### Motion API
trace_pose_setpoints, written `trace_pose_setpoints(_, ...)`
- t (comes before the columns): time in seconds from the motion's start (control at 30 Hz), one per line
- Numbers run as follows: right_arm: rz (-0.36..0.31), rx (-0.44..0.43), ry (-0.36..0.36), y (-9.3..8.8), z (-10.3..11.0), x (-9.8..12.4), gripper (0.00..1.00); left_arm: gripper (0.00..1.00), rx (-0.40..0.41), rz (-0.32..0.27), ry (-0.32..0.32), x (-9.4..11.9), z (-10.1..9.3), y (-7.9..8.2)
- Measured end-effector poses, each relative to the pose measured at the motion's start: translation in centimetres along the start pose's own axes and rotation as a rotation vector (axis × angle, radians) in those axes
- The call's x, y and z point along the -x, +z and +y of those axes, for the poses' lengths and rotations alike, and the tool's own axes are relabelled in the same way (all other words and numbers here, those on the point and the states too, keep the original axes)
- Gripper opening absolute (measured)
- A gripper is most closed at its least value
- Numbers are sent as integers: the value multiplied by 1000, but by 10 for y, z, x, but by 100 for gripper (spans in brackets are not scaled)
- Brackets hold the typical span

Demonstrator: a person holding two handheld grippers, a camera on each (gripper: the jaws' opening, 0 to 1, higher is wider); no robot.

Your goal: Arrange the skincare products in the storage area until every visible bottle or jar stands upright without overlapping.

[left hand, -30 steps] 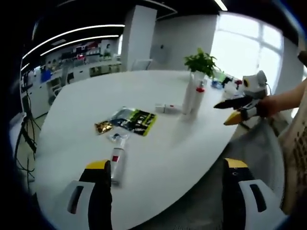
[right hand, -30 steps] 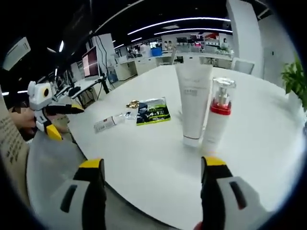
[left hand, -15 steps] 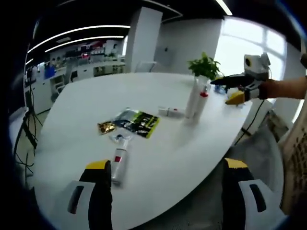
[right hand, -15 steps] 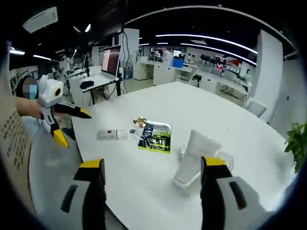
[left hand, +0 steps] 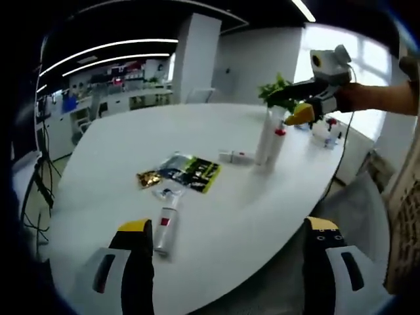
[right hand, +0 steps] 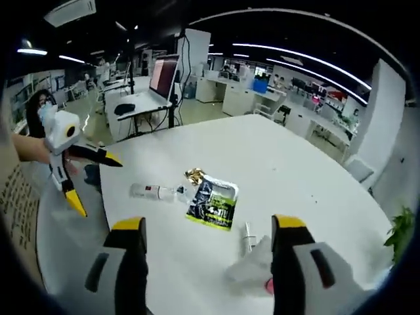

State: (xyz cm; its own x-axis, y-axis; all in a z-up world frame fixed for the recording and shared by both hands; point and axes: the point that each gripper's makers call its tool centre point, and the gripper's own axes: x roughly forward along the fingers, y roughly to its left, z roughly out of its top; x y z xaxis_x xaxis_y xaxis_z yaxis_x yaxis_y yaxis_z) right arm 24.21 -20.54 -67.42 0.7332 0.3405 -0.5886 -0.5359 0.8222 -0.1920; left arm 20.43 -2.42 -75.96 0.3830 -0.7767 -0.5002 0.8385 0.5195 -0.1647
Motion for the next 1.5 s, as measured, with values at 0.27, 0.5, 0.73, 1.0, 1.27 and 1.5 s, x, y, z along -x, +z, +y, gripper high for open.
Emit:
trace_pose_setpoints(0.27, 74, 56, 16, 22, -29, -18, 77, 92, 11, -22, -16, 1, -2, 3)
trace_pose_setpoints(0.5, 231, 65, -1, 20, -57, -56, 70, 92, 29, -35, -34, 0, -3, 5)
trace_pose_setpoints(0.73, 379, 70, 115, 15, -77, -105, 65, 91, 46, -46, -37, 1, -1, 6)
trace_pose_setpoints(1.0, 613, -77, 127, -35, -101, -145, 54, 90, 67, -55, -33, 1, 2, 7)
trace_pose_setpoints(1.27, 816, -76, 166, -104, -90, -155, 47, 90, 94, -54, -35, -1, 5, 7)
trace_pose_setpoints(1.5, 957, -31, 184, -145, -82, -151, 43, 90, 104, -42, -46, -2, 3, 5)
